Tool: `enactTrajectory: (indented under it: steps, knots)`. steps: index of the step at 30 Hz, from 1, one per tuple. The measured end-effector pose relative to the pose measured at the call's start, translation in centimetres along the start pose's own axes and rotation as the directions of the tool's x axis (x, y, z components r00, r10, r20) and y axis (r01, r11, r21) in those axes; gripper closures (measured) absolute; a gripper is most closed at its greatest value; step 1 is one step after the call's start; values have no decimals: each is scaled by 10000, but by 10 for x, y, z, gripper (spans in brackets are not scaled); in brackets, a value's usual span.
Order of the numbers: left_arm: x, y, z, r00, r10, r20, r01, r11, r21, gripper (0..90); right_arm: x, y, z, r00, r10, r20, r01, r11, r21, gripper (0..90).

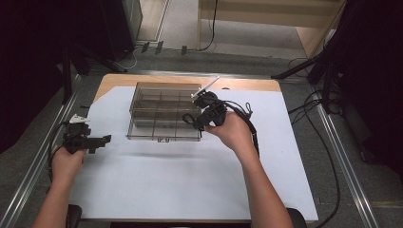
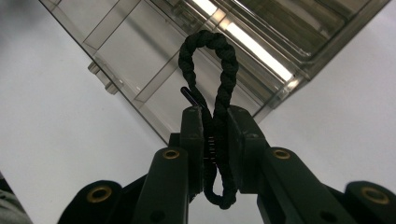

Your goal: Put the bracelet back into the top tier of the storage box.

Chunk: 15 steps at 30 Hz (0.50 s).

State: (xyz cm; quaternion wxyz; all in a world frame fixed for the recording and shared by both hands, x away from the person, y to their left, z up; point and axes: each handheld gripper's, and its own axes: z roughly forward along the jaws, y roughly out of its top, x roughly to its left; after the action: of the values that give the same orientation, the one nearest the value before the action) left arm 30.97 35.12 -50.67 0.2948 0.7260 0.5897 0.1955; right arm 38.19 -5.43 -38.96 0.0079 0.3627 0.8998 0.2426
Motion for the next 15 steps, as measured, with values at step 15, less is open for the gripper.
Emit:
enactTrajectory:
  steps: [15]
  knots:
    - [4,-6,-5,9998,-134,-122,134,9999,2,140,3,9,19,9991,-399,-119,400,9992,57,784]
